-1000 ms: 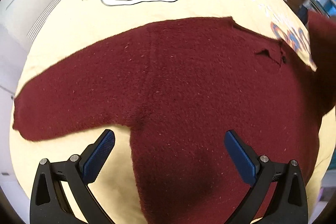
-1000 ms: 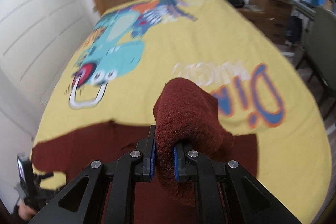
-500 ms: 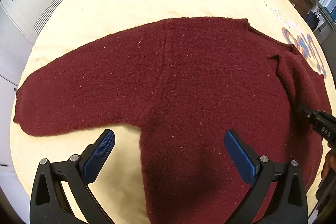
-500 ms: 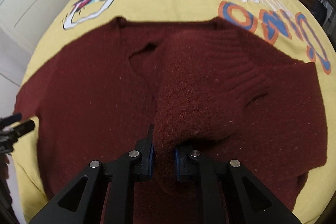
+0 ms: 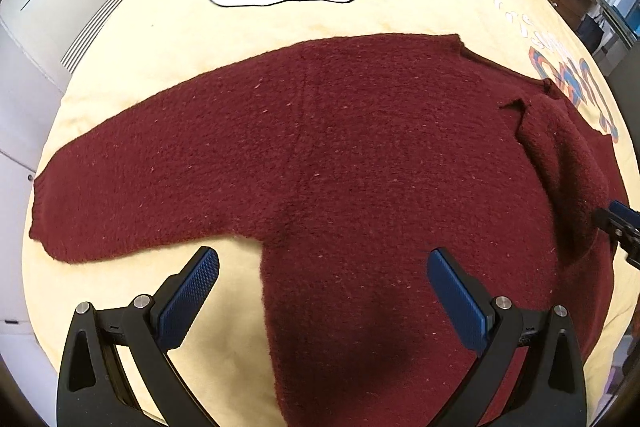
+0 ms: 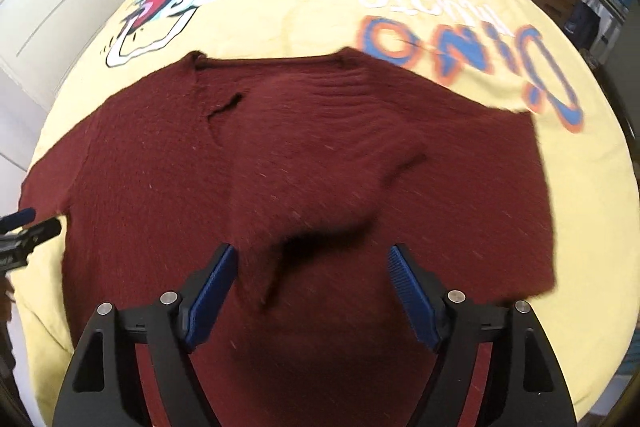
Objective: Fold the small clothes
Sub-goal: 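Lift the sleeve and fold it across the sweater body, open right gripper, then grasp the other sleeve cuff with the left gripper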
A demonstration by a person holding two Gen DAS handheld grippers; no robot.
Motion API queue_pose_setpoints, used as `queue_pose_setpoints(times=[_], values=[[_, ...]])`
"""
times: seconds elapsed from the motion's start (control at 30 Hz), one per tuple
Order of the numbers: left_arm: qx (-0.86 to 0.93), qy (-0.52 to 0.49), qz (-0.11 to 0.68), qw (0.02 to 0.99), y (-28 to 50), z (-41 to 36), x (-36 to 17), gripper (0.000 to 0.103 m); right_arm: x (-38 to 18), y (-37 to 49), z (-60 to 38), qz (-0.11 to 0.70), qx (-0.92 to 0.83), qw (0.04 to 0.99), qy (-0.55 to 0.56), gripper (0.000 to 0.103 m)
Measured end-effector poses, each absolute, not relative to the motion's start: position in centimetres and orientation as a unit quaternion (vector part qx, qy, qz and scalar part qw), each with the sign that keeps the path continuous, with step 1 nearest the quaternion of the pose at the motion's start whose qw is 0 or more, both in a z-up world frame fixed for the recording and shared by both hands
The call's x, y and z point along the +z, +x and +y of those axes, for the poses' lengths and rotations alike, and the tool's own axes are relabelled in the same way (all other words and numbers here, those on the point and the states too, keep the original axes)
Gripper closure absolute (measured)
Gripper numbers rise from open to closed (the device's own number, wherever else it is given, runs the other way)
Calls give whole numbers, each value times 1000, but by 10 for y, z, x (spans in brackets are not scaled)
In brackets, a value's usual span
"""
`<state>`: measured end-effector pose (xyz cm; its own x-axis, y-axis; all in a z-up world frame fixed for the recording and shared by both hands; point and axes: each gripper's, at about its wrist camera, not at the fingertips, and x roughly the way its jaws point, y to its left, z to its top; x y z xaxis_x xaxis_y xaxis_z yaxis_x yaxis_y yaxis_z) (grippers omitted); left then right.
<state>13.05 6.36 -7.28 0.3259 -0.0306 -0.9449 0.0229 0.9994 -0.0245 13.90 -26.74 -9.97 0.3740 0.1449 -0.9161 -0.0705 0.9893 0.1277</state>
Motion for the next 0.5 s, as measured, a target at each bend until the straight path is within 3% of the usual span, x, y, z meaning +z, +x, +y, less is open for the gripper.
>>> queue_pose_setpoints(times=[0.2, 0.5], values=[[-67, 24, 579, 812, 139, 18, -73, 1, -109, 102, -334, 562, -14, 825, 61, 23], [-188, 110, 542, 811, 160, -120, -52, 1, -127, 87, -387, 567, -63, 814, 107, 23]])
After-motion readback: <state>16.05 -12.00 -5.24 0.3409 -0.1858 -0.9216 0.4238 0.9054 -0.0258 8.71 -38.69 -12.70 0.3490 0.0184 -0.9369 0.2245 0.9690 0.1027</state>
